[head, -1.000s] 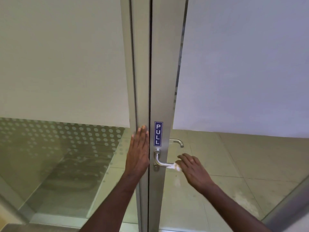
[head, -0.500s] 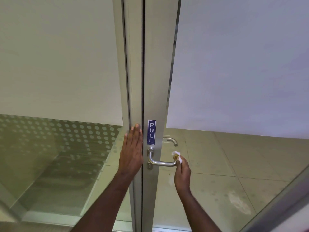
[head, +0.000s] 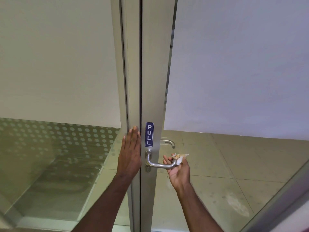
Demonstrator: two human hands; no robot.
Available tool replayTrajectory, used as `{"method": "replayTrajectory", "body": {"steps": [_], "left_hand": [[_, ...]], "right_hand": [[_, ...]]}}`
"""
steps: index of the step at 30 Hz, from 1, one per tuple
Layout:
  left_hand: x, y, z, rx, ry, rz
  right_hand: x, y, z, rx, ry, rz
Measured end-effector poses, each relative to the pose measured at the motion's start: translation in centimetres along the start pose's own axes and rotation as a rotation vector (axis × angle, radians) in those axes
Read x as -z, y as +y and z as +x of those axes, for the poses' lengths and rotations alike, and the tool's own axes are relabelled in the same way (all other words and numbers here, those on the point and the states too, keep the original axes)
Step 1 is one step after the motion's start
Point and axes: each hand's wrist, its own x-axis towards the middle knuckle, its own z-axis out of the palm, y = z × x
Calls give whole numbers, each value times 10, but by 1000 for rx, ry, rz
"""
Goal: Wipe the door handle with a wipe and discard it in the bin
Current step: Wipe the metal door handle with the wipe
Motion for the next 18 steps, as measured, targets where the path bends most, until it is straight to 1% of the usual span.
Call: {"method": "replayTrajectory", "body": {"steps": [2, 7, 10, 13, 15, 18], "left_hand": [[1, 0, 1, 2, 0, 7], [1, 0, 1, 20, -14, 22], [-1, -1, 1, 8, -11, 24], [-4, -2, 1, -2, -4, 10], [-5, -1, 2, 1, -6, 9], [-5, -2, 2, 0, -11, 7]], "right_hand": [[5, -2, -3, -19, -9, 23], [5, 2, -12, -21, 20, -27], [1, 15, -22, -7, 29, -29], [11, 32, -31, -7, -2, -36], [12, 30, -32, -13, -17, -69], [1, 20, -28, -17, 8, -116]]}}
